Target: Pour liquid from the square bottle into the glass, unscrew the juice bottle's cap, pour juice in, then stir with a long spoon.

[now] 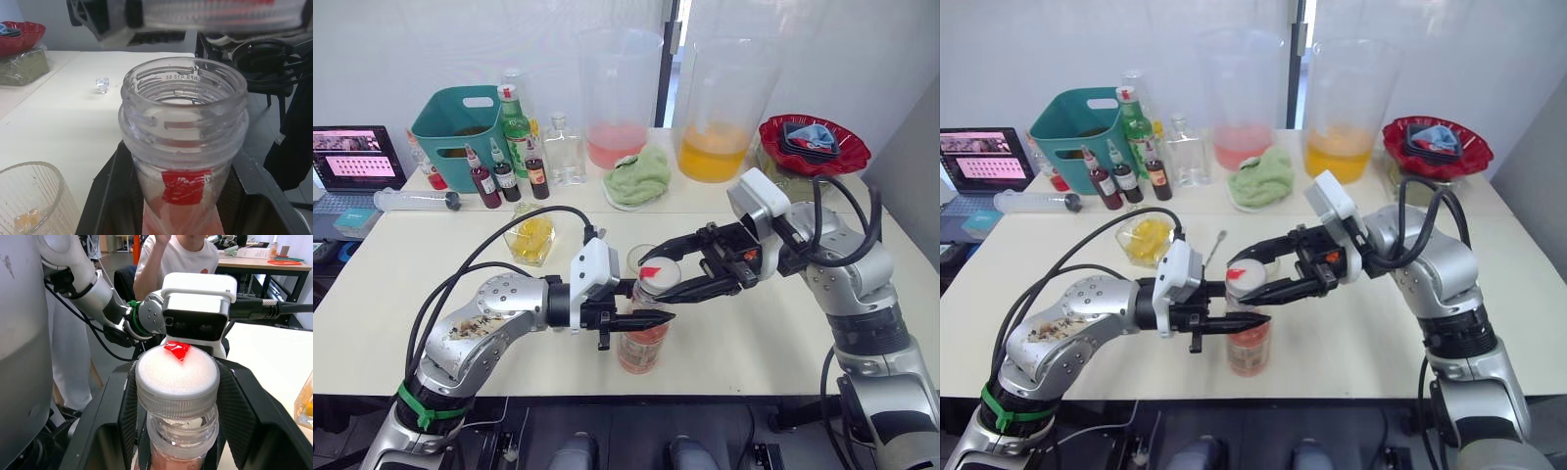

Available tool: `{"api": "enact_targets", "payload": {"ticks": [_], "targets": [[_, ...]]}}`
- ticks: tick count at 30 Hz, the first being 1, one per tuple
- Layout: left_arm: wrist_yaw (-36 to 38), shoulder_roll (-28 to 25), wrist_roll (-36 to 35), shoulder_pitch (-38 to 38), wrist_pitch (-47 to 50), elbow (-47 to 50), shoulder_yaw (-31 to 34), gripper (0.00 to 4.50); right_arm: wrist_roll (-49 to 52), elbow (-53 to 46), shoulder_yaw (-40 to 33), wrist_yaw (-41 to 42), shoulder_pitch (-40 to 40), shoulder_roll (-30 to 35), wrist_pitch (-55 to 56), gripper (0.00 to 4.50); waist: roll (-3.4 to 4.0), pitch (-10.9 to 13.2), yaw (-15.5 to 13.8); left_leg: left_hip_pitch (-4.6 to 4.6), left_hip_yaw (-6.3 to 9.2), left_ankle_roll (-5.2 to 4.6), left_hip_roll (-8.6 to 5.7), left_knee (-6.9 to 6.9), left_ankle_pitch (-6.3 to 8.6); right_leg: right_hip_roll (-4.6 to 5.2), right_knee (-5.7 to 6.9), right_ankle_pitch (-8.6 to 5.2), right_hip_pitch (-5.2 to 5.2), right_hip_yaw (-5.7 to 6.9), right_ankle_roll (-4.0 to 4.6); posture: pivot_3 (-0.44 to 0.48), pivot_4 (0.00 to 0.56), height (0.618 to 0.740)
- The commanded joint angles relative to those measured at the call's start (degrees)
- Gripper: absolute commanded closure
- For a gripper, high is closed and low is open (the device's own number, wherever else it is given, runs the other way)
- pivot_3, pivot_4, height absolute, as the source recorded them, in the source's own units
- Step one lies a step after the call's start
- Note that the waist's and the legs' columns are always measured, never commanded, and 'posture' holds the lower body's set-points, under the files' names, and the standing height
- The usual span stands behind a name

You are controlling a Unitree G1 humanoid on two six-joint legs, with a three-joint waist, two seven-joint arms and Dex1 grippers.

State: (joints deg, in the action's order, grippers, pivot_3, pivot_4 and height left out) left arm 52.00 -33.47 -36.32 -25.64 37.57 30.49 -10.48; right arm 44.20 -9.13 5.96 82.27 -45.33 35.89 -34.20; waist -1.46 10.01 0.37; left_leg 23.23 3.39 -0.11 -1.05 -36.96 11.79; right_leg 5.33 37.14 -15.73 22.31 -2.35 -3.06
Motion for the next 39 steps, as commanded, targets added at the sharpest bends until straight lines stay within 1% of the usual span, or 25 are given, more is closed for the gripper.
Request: {"api": "enact_targets", "payload": {"ticks": [1,4,8,12,14,17,24,29,33,39], "targets": [[1.1,-0.68,-0.04,1.22,1.62,-0.3,-2.09,3.07,2.28,-1.56,-4.61,-2.87,0.11,1.28,-1.94,2.25,0.0,0.0,-0.01,-0.01,0.0,0.0,0.0,0.0,0.0,0.0,0.0,0.0,0.0,0.0,0.0,0.0,0.15,0.74],[1.03,-0.45,-0.18,1.82,0.63,-0.18,-1.19,3.07,2.33,0.52,-8.09,-5.73,0.31,3.21,-3.35,2.25,0.0,0.0,0.0,0.0,-0.02,0.0,0.0,0.0,0.0,0.0,0.0,0.0,0.0,0.0,0.0,0.0,0.15,0.74],[2.64,-1.53,-1.13,2.54,-0.4,-0.58,1.08,3.07,-1.86,5.32,-11.72,-9.05,1.04,6.85,-0.75,2.25,0.0,0.0,-0.05,0.0,-0.08,0.0,0.0,0.0,0.0,0.01,-0.01,0.0,0.0,0.0,0.0,0.0,0.15,0.74],[3.64,-2.78,-1.4,3.81,-1.43,-0.67,2.66,3.07,-9.6,14.5,-15.26,-14.53,2.24,10.11,6.02,2.25,0.0,0.0,0.28,0.01,-0.17,0.0,0.01,0.04,0.0,0.0,-0.02,0.0,0.02,-0.01,0.0,0.0,0.15,0.74],[3.44,-2.9,-1.43,4.13,-1.65,-0.55,2.94,3.07,-11.96,18.19,-16.24,-16.36,2.54,10.7,8.49,2.25,0.0,0.0,0.53,0.0,-0.21,0.0,0.02,0.06,0.0,-0.01,-0.02,0.0,0.04,-0.04,0.0,0.0,0.15,0.74],[2.8,-2.79,-1.88,4.57,-1.67,0.14,3.77,3.07,-17.24,26.59,-17.57,-22.44,2.98,10.62,13.58,2.25,0.0,0.0,0.67,0.0,-0.25,0.0,0.03,0.08,0.0,-0.02,-0.02,0.0,0.04,-0.06,0.0,0.0,0.15,0.74],[1.4,-2.72,-2.82,4.76,-1.07,1.34,4.51,3.07,-25.38,38.63,-15.8,-30.78,2.07,7.67,19.83,2.25,0.01,0.0,0.81,0.01,-0.32,0.0,0.03,0.08,0.0,-0.02,-0.02,0.0,0.06,-0.13,0.01,0.0,0.15,0.74],[0.08,-2.58,-3.55,3.85,-0.34,1.82,5.04,3.07,-33.73,50.03,-11.63,-38.06,-1.45,4.15,24.82,2.25,0.05,0.02,1.03,0.0,-0.35,0.0,0.02,0.08,0.0,-0.02,-0.02,0.0,0.06,-0.16,0.01,0.0,0.15,0.74],[-0.67,-2.34,-4.52,3.34,0.22,2.39,5.55,3.07,-36.96,57.95,-10.15,-41.01,-4.79,1.72,28.16,2.25,0.05,0.02,1.16,0.01,-0.35,0.01,0.01,0.08,-0.01,-0.02,-0.02,0.0,0.07,-0.17,0.01,0.0,0.15,0.74],[-1.48,-2.34,-5.47,2.95,0.81,3.01,5.84,3.07,-41.94,68.62,-7.45,-44.24,-8.53,-0.1,31.71,2.25,0.05,0.02,1.34,0.05,-0.34,0.01,-0.01,0.08,-0.01,0.01,-0.03,0.01,0.07,-0.16,0.01,0.0,0.15,0.74]]}}
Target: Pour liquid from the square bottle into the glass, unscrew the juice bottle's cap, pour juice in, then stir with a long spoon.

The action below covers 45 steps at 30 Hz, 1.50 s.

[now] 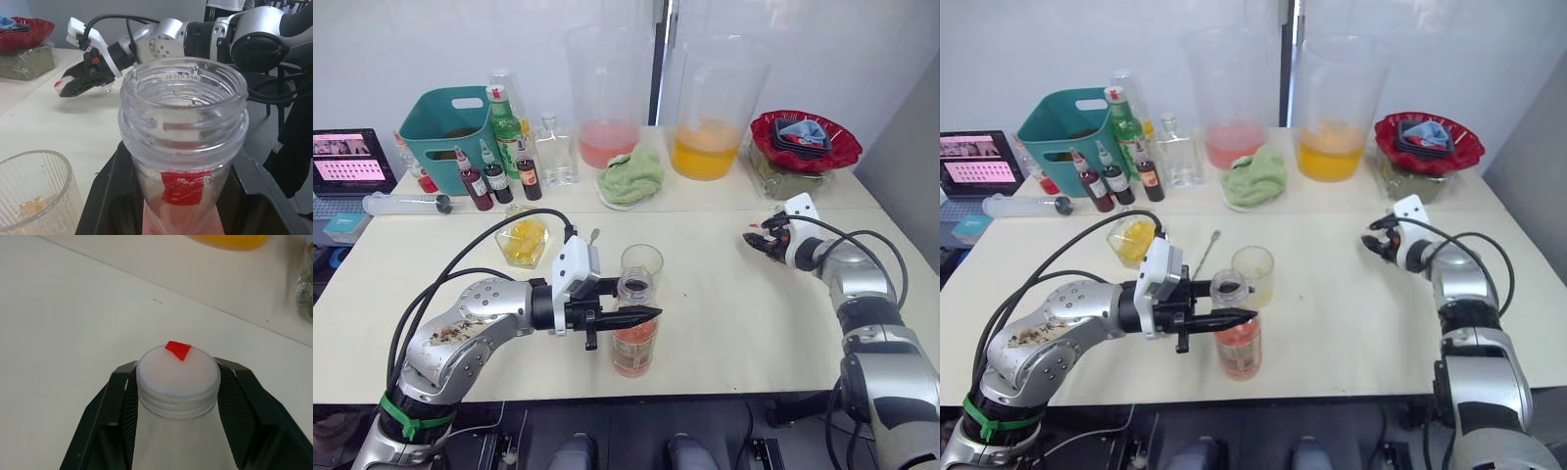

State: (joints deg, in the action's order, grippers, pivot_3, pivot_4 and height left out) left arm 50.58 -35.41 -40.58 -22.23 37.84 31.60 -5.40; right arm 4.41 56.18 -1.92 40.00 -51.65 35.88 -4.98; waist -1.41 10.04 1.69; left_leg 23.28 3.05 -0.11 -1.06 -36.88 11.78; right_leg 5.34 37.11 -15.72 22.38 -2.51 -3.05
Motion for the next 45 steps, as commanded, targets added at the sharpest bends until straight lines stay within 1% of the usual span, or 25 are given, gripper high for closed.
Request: {"api": "enact_targets", "payload": {"ticks": [1,6,7,10,12,15,17,19,24,27,29,32,36,39,42,45], "targets": [[-0.05,-0.48,-1.25,-0.47,0.54,1.91,0.83,3.07,-2.92,4.58,0.73,-2.41,-2.61,-0.19,2.98,2.25,0.0,0.0,0.04,0.0,0.0,0.0,0.0,0.0,0.0,0.0,-0.01,0.0,0.0,0.0,0.0,0.0,0.15,0.74],[0.09,-0.59,-2.3,-0.12,0.06,2.39,1.95,3.07,-3.86,7.12,0.58,-2.47,-3.72,-0.53,4.69,2.25,0.0,0.0,0.19,0.0,0.0,0.0,0.0,0.0,0.0,0.0,0.0,0.0,0.0,0.0,0.0,0.0,0.15,0.74],[0.07,-0.41,-2.98,0.0,-0.07,2.79,2.34,3.07,-3.97,7.06,0.62,-2.13,-3.81,-0.49,4.84,1.62,0.01,0.01,0.31,0.0,0.0,0.0,0.0,0.0,0.0,0.0,0.0,0.0,0.0,0.0,0.0,0.0,0.15,0.74],[-0.94,0.35,-4.99,-0.56,0.01,3.22,3.71,3.07,-4.08,5.0,0.83,-0.53,-4.15,0.3,5.1,0.62,0.01,0.01,0.54,0.0,0.01,0.0,0.01,0.0,0.0,-0.01,0.0,0.0,0.01,0.0,0.0,0.0,0.15,0.74],[-1.45,-0.02,-6.14,-0.87,0.74,3.35,4.31,3.07,-3.53,2.33,0.51,1.05,-4.46,0.9,4.15,0.02,0.02,0.02,0.6,0.01,0.01,0.02,0.01,0.0,-0.01,-0.01,0.0,0.0,0.01,0.0,0.0,0.0,0.15,0.74],[-1.65,-1.06,-7.32,-0.95,1.82,4.16,5.0,3.07,-2.34,-3.17,-0.11,3.88,-4.36,1.84,1.47,0.02,0.04,0.03,0.61,0.01,0.02,0.01,0.01,0.0,-0.01,-0.01,0.01,0.0,0.02,0.0,0.0,0.0,0.15,0.74],[-3.1,-1.25,-8.7,-1.64,2.77,5.05,6.37,3.07,-1.8,-7.58,-0.19,5.73,-4.08,2.86,-0.36,0.02,0.06,0.04,0.55,0.02,0.03,0.02,0.0,0.0,-0.01,-0.01,0.02,0.0,0.02,0.0,0.0,0.0,0.15,0.74],[-4.98,-1.69,-12.03,-2.56,4.33,5.68,8.84,3.07,-0.23,-12.9,-0.71,8.44,-3.9,3.94,-3.19,0.02,0.05,0.05,0.42,0.03,0.06,0.02,0.0,0.0,-0.01,0.0,0.02,0.0,0.02,0.02,0.0,0.0,0.15,0.74],[-5.93,-6.09,-17.57,-1.65,6.79,6.94,14.93,3.07,4.87,-25.53,-1.71,16.65,-2.19,6.79,-10.92,0.02,0.06,0.05,0.45,0.04,0.08,0.01,0.01,0.0,0.0,0.0,0.03,0.0,0.05,0.02,0.0,0.0,0.15,0.74],[-5.46,-10.23,-21.26,-0.2,8.22,6.61,20.05,3.07,10.42,-35.4,-2.04,25.15,1.71,10.36,-17.64,0.02,0.07,0.06,0.42,0.07,0.1,0.0,0.02,0.0,0.0,0.01,0.02,0.0,0.08,0.03,0.0,0.0,0.15,0.74],[-5.6,-12.28,-22.37,0.28,8.6,5.81,22.2,3.07,13.67,-40.28,-2.53,28.82,4.21,12.16,-20.99,0.02,0.07,0.06,0.17,0.09,0.14,-0.01,0.04,0.0,0.01,0.03,0.03,0.0,0.08,0.05,0.0,0.0,0.15,0.74],[-5.66,-14.89,-22.75,-0.92,7.86,3.04,25.85,3.07,20.56,-48.56,-4.59,33.98,9.61,14.77,-27.1,0.02,0.07,0.07,-0.42,0.08,0.13,-0.01,0.03,-0.02,0.01,0.07,0.0,0.0,0.07,0.05,-0.01,0.0,0.15,0.74],[-2.81,-19.1,-20.62,-4.02,6.49,-0.33,26.78,3.07,26.92,-58.35,-5.07,37.11,14.36,17.47,-33.49,0.02,0.09,0.08,-0.82,0.08,0.08,0.0,0.01,-0.04,0.0,0.01,0.0,-0.01,0.07,0.06,-0.01,0.0,0.15,0.74],[-2.49,-19.4,-14.67,-8.13,3.05,-4.69,23.69,3.07,32.38,-65.32,-6.0,38.61,17.79,19.23,-38.48,0.02,0.09,0.09,-1.13,0.07,0.06,0.0,0.0,-0.05,0.0,0.01,0.0,-0.01,0.06,0.07,-0.02,0.0,0.15,0.74],[-4.13,-16.97,-3.24,-13.05,-3.84,-9.46,16.78,3.07,36.57,-71.39,-7.93,35.45,21.01,18.56,-41.62,0.02,0.08,0.09,-1.46,0.06,0.08,0.0,0.0,-0.06,0.0,-0.01,-0.02,-0.01,0.0,0.12,-0.02,0.0,0.15,0.74],[-5.38,-15.28,6.36,-16.24,-8.44,-12.97,10.63,3.07,38.44,-74.74,-9.41,32.1,23.32,17.94,-42.83,0.02,0.05,0.1,-1.61,0.11,0.07,0.01,-0.02,-0.1,-0.01,0.0,-0.03,-0.01,0.0,0.11,-0.02,0.0,0.15,0.74]]}}
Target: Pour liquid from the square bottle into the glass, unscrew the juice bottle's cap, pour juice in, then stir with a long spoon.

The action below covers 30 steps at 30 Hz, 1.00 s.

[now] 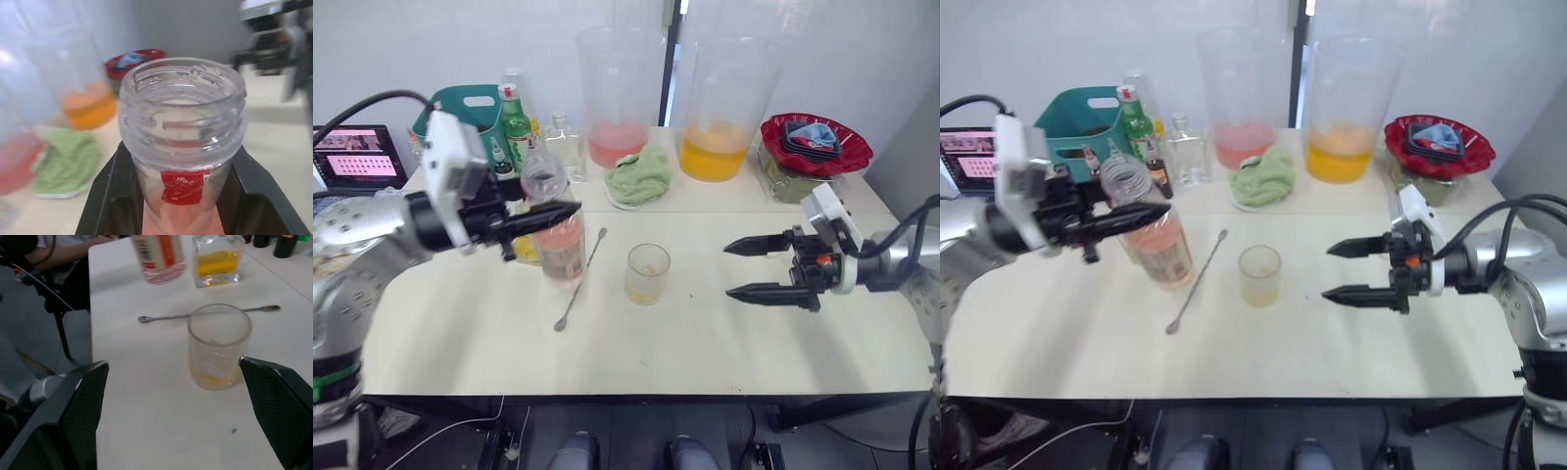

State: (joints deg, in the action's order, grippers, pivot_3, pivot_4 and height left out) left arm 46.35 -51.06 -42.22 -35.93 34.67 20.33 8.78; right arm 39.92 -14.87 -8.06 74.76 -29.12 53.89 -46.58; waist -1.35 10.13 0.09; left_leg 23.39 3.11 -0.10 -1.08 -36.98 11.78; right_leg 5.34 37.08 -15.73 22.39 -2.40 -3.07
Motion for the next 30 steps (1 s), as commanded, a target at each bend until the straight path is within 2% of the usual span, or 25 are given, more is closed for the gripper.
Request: {"api": "enact_targets", "payload": {"ticks": [1,4,10,14,19,23,26,30], "targets": [[-0.83,1.19,10.51,-3.61,-6.45,-3.02,-5.79,3.07,3.66,-4.83,-4.09,-3.99,1.88,-0.32,-1.68,0.02,-0.01,0.0,-0.01,0.0,0.0,0.0,0.0,0.0,0.0,0.0,0.0,0.0,0.0,0.0,0.0,0.0,0.15,0.74],[0.04,5.32,16.54,-7.6,-10.58,-7.88,-11.44,3.07,4.98,-7.77,-6.43,-8.11,5.22,-1.15,-2.22,0.02,-0.03,0.01,-0.33,0.09,0.03,-0.01,-0.01,0.0,0.0,0.0,0.05,0.0,0.09,0.02,0.0,0.0,0.15,0.74],[-2.94,13.09,27.74,-14.38,-20.36,-18.05,-16.19,3.07,6.6,-11.85,-9.06,-14.32,9.7,-1.99,-2.23,0.02,-0.05,0.02,-0.74,0.89,0.03,-0.01,-0.06,-0.44,0.0,0.02,0.52,0.03,0.91,0.0,-0.02,0.0,0.15,0.74],[-4.08,16.75,33.81,-16.49,-28.29,-23.17,-17.79,3.07,7.11,-12.83,-10.2,-16.78,10.72,-1.27,-2.05,0.02,-0.06,0.02,-0.64,0.94,0.02,-0.03,-0.06,-0.69,0.01,0.01,0.59,0.03,0.9,-0.01,-0.02,0.0,0.15,0.74],[-7.22,17.76,45.43,-16.66,-44.23,-29.82,-21.39,3.07,8.21,-14.37,-11.21,-19.81,11.84,-1.58,-2.25,0.02,-0.06,0.02,-0.64,0.91,0.03,-0.04,-0.05,-0.77,0.01,-0.01,0.62,0.03,0.85,-0.01,-0.03,0.0,0.15,0.74],[-8.76,18.89,49.46,-16.29,-49.45,-32.87,-22.15,3.07,8.86,-15.66,-11.18,-21.64,12.82,-2.04,-2.02,0.02,-0.06,0.02,-0.71,0.94,0.03,-0.04,-0.06,-0.8,0.01,0.01,0.65,0.04,0.86,-0.01,-0.04,0.0,0.15,0.74],[-13.5,19.23,57.68,-15.61,-54.81,-35.22,-24.82,3.07,10.63,-17.08,-11.75,-24.09,14.31,-3.22,-2.62,0.02,-0.07,0.02,-0.86,0.94,0.04,-0.04,-0.08,-0.82,0.01,0.01,0.67,0.04,0.84,0.0,-0.05,0.0,0.15,0.74],[-16.85,19.76,61.76,-14.57,-58.33,-36.21,-25.27,3.07,11.63,-19.08,-10.93,-26.52,15.63,-4.23,-2.31,0.02,-0.08,0.02,-0.8,0.94,0.04,-0.04,-0.11,-0.85,0.01,0.04,0.67,0.06,0.82,-0.01,-0.09,0.0,0.15,0.74]]}}
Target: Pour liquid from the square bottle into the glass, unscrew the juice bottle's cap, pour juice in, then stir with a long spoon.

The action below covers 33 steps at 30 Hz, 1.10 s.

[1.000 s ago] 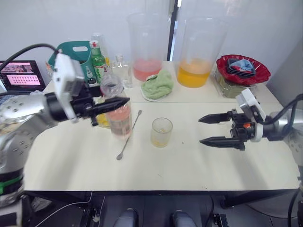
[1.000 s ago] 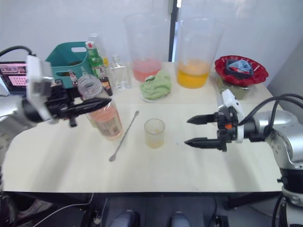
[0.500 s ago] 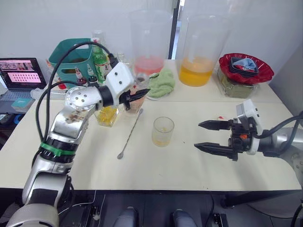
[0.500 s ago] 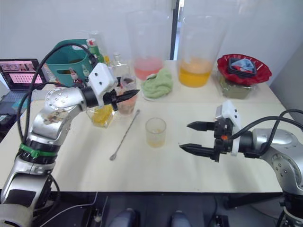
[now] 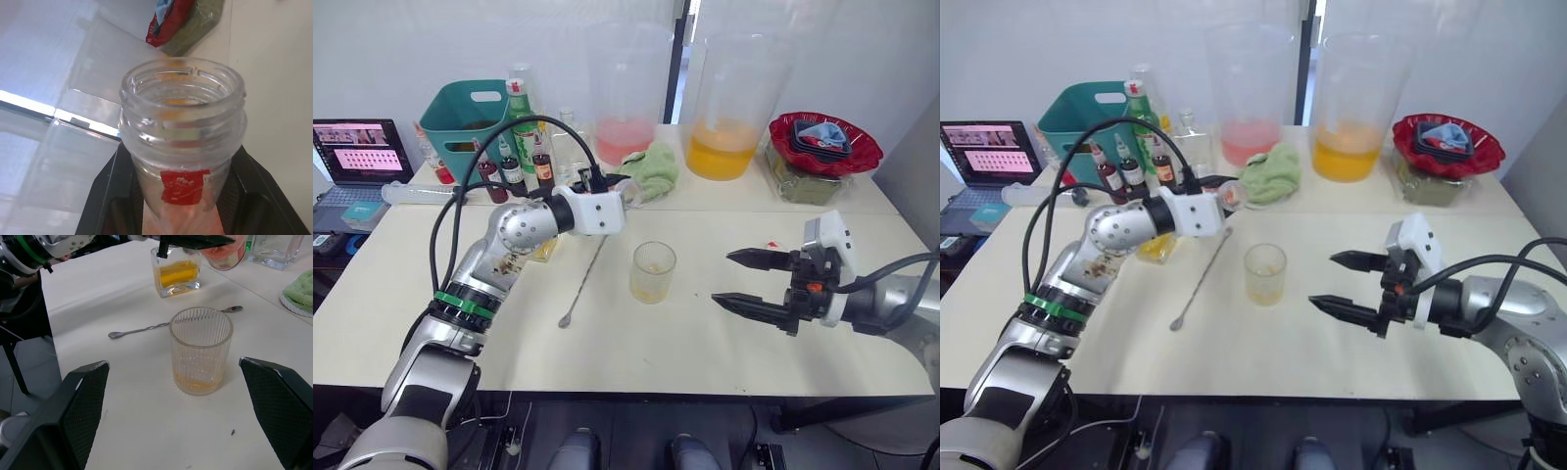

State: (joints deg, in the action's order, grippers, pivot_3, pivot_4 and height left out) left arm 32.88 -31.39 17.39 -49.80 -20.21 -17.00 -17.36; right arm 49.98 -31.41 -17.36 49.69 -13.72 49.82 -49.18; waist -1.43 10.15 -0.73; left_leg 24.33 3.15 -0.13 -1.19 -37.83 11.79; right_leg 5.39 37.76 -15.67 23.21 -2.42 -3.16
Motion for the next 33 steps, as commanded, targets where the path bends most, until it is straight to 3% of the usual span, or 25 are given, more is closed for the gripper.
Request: {"api": "enact_targets", "payload": {"ticks": [1,13,33], "targets": [[-3.77,0.28,2.37,-0.64,-3.78,0.75,1.08,3.07,1.7,-2.66,-1.45,-1.91,0.27,-0.2,0.41,0.02,0.0,0.0,0.03,0.0,0.01,0.0,0.01,0.0,0.0,-0.01,0.02,0.0,0.0,0.01,0.0,0.0,0.15,0.74],[-10.45,1.17,12.76,0.19,-8.54,-1.16,-1.75,3.07,0.1,-3.09,1.24,-4.66,0.67,-0.59,2.56,0.02,0.0,0.0,0.06,-0.01,0.01,0.0,-0.01,-0.01,0.0,-0.01,0.12,0.0,0.02,0.01,0.0,0.0,0.15,0.74],[-16.2,1.12,23.84,-1.04,-9.58,-2.12,-4.56,3.07,0.88,-4.49,4.08,-8.89,-0.26,-3.54,2.15,0.02,0.0,0.0,0.12,-0.02,0.01,0.0,-0.02,-0.02,0.0,-0.01,0.19,0.0,0.03,0.01,0.0,0.0,0.15,0.74]]}}
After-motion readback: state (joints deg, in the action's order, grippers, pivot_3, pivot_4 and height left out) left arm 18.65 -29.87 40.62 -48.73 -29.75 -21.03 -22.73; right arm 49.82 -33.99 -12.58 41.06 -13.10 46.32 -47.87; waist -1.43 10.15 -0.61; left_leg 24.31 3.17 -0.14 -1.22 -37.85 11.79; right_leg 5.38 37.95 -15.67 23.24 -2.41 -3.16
